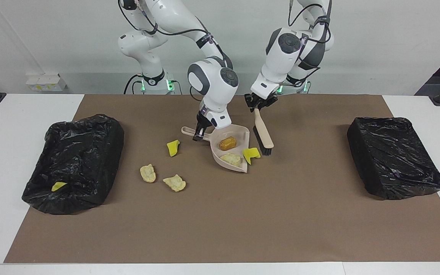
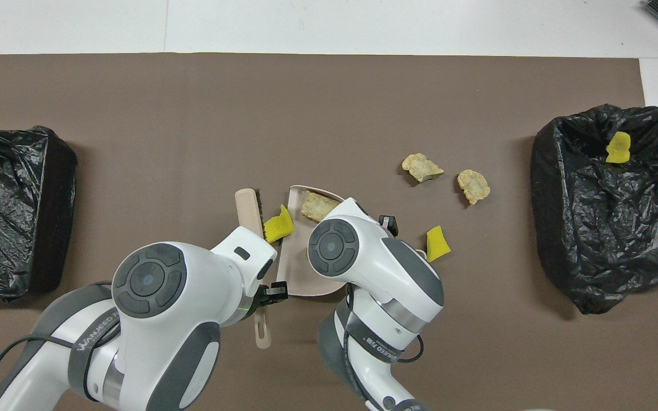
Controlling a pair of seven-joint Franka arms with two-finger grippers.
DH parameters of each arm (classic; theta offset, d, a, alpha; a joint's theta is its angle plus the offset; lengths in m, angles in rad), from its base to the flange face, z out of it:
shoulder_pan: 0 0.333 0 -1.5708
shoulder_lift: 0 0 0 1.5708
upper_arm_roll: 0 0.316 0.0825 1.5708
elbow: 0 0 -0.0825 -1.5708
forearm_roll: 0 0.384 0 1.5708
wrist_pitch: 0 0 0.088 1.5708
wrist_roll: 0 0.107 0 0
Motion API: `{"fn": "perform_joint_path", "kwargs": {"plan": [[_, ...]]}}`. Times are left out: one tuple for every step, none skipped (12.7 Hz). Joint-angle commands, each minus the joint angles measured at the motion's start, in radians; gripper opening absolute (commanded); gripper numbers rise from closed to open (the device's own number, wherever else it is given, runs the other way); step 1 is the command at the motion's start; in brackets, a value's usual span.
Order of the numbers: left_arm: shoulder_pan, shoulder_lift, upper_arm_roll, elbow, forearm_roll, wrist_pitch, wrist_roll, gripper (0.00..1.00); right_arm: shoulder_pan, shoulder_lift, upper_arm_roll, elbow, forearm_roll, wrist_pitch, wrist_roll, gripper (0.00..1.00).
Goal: Sweep and dump trash in bin
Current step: 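Sweep the yellow sponge and trash into the dustpan with the left gripper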
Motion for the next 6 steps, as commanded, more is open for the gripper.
{"fn": "perform_joint_path", "kwargs": {"plan": [[0.033,-0.018,0.018,-0.039,0.014,-0.009,0.014,0.00,-0.016,-0.001,0.008,0.003,0.058,0.014,0.006,0.00],[0.047,0.013,0.020,-0.061,0.020,0.009,0.034,0.00,-0.029,0.000,0.008,0.000,0.082,0.014,0.000,0.00],[0.069,0.043,0.021,-0.061,0.024,0.021,0.120,0.00,-0.030,0.002,0.008,-0.002,0.084,0.014,-0.001,0.00],[0.092,0.047,0.021,-0.067,0.024,0.027,0.206,0.00,-0.026,0.000,0.008,-0.002,0.084,0.008,-0.001,0.00],[0.092,0.051,0.020,-0.087,0.024,0.034,0.228,0.00,-0.023,-0.001,0.008,0.000,0.084,-0.005,-0.002,0.00],[0.086,0.054,0.018,-0.120,0.024,0.075,0.233,0.00,-0.020,-0.004,0.008,-0.003,0.084,-0.018,-0.010,0.00]]}}
